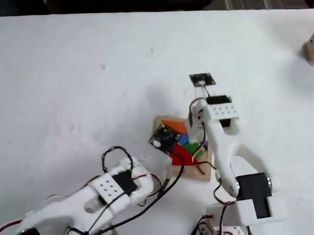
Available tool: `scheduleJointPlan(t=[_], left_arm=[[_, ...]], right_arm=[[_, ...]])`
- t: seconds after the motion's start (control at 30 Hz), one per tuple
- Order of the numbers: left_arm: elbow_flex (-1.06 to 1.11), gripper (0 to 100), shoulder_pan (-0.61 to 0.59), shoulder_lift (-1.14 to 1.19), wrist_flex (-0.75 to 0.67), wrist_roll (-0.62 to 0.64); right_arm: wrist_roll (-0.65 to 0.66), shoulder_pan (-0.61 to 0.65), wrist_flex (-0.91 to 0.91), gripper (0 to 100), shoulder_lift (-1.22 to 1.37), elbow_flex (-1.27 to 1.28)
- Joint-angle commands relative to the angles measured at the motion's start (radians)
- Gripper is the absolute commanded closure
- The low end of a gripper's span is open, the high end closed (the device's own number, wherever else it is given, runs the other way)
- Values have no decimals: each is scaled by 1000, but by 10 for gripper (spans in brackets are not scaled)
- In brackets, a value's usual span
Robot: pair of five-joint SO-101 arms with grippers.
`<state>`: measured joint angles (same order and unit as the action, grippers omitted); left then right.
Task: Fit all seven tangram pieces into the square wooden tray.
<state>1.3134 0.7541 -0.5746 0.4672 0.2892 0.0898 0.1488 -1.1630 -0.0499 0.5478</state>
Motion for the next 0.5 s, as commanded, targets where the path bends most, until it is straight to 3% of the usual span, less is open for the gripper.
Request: scheduleJointPlan(t=[0.0, 0.23, 0.47], left_arm=[[-60, 978, -8, 4, -2, -9], [-60, 978, -7, 4, -2, -14], [-60, 978, -4, 4, -2, -78]], right_arm=[[8, -16, -97, 981, -15, -127], [11, 39, -189, 981, -2, -123], [8, 90, 4, 981, 16, 91]])
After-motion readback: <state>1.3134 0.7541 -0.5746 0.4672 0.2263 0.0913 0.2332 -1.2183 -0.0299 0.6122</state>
